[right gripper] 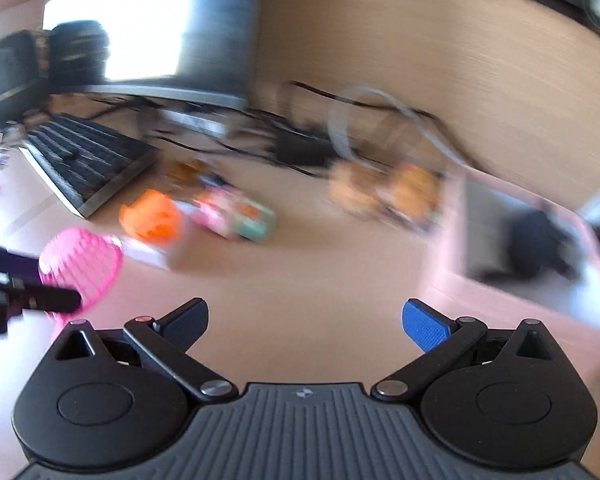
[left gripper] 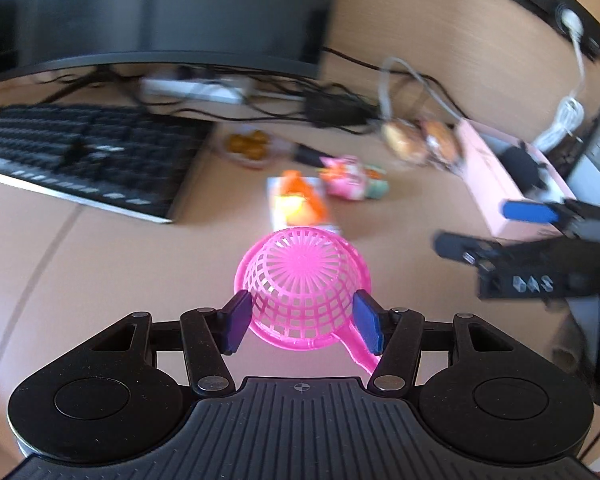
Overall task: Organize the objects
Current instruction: 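Carry the basket with the left tool while the right tool grasps the orange pumpkin toy, then lower the basket into the pink box with the left tool while the right tool drops the pumpkin in, then grasp the white battery holder with the left tool, then grasp the pink pig figurine with the right tool while the left tool holds the battery holder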
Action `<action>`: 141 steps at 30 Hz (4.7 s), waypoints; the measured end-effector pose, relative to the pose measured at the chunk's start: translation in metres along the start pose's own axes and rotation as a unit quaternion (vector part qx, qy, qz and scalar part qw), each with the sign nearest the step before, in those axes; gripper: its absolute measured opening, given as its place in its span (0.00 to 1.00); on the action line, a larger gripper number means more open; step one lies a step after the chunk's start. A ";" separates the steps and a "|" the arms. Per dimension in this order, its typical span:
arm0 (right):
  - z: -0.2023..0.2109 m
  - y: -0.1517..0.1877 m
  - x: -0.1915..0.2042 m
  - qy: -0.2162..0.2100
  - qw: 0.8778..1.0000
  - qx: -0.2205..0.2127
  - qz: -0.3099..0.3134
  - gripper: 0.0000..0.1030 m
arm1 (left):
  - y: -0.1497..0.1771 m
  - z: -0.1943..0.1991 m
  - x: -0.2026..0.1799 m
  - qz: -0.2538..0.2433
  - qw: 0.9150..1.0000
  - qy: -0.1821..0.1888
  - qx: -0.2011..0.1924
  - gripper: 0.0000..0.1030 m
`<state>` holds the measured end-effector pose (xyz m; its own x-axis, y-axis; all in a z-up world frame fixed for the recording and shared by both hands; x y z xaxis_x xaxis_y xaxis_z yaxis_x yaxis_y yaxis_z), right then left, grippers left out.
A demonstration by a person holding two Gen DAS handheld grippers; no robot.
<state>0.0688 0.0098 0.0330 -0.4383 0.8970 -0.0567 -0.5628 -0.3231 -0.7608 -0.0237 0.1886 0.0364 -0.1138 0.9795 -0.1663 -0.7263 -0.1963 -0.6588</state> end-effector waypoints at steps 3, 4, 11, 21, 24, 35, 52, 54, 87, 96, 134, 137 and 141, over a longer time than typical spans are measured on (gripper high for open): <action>-0.022 -0.027 0.036 -0.041 0.999 -0.009 0.010 1.00 | 0.002 0.013 0.022 -0.002 1.000 -0.015 -0.010 0.59; -0.030 -0.035 0.047 -0.048 0.999 -0.010 0.008 1.00 | 0.003 0.017 0.027 -0.003 1.000 -0.019 -0.013 0.59; -0.074 -0.062 0.094 -0.080 0.997 0.017 -0.012 0.84 | 0.008 0.034 0.066 0.014 0.999 -0.027 -0.022 0.59; -0.089 -0.059 0.108 -0.042 0.998 0.031 0.024 0.45 | 0.007 0.028 0.066 -0.015 1.000 0.016 -0.010 0.59; -0.062 -0.058 0.097 -0.034 0.999 0.020 0.017 0.45 | 0.006 0.019 0.050 -0.037 0.998 0.049 0.001 0.59; 0.065 -0.009 0.016 0.080 0.997 0.011 -0.014 0.45 | -0.010 -0.017 -0.065 -0.157 0.971 0.179 0.026 0.59; 0.163 0.078 -0.123 0.208 0.964 -0.008 -0.164 0.45 | -0.168 -0.079 -0.289 -0.213 0.947 0.224 -0.088 0.59; 0.162 0.082 -0.129 0.208 0.962 -0.009 -0.176 0.45 | -0.177 -0.102 -0.305 -0.202 0.954 0.203 -0.093 0.59; 0.048 -0.020 -0.223 0.190 0.972 -0.035 -0.133 0.69 | -0.078 -0.099 -0.145 -0.108 0.989 0.091 -0.038 0.58; 0.018 -0.001 -0.182 0.163 0.978 0.013 -0.129 0.95 | -0.029 -0.076 -0.018 0.032 0.998 -0.061 -0.014 0.58; 0.071 0.068 -0.039 0.151 0.987 0.052 -0.022 1.00 | -0.046 -0.125 -0.037 -0.032 0.998 -0.045 -0.015 0.53; 0.062 0.059 -0.043 0.134 0.989 0.048 -0.027 1.00 | -0.038 -0.115 -0.032 -0.022 0.999 -0.044 -0.004 0.52; 0.038 0.039 -0.039 0.095 0.994 0.041 -0.034 1.00 | -0.024 -0.096 -0.023 -0.002 0.999 -0.044 0.017 0.52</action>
<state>0.0367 -0.0493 0.0300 -0.2616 0.9558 -0.1343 -0.6451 -0.2766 -0.7123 0.0616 0.1662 -0.0140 -0.1694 0.9808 -0.0968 -0.7488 -0.1920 -0.6344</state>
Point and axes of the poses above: each gripper's, at about its wrist camera, not at the fingertips, and z roughly against the way its jaws point, x to its left, y to its underside, the point moved 4 cm from there along -z, roughly the way its jaws point, and after that the axes turned 1 degree about z, right-handed, at the moved point
